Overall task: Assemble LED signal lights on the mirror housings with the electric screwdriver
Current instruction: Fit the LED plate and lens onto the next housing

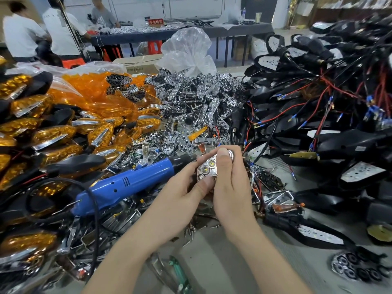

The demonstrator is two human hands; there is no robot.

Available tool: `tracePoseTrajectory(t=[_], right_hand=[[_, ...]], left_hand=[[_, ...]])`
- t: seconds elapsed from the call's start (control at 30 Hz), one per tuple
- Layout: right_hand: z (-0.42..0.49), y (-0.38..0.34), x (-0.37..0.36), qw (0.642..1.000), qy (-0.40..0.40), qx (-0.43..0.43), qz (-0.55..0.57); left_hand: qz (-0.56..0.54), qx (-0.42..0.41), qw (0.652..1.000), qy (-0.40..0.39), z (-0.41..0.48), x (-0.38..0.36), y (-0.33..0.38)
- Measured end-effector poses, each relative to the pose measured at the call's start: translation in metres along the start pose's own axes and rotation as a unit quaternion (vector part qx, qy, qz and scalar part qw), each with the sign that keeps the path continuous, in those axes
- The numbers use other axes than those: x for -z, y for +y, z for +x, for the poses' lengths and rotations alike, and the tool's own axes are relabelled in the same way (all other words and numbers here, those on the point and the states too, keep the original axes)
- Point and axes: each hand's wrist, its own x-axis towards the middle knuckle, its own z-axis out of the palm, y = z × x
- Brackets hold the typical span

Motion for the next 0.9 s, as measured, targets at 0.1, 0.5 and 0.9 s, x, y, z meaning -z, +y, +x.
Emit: tracePoseTrajectory(t=[0.1, 0.5, 0.9], right_hand=[[-0.001, 0.001, -0.001, 1.0, -0.001, -0.009, -0.009], [0.003, 0.005, -0.002, 0.999, -0.017, -0.037, 0.008], [0.004, 0.007, -0.003, 0.998, -0.007, -0.04, 0.052]], left_hand=[[0.017, 0.011, 1.0, 0.015, -0.001, -0.002, 0.003], [0.025, 0.044, 0.999, 0.007, -0.004, -0.004, 0.009], [0.047, 0.024, 0.998, 0.031, -0.005, -0.009, 0.015]])
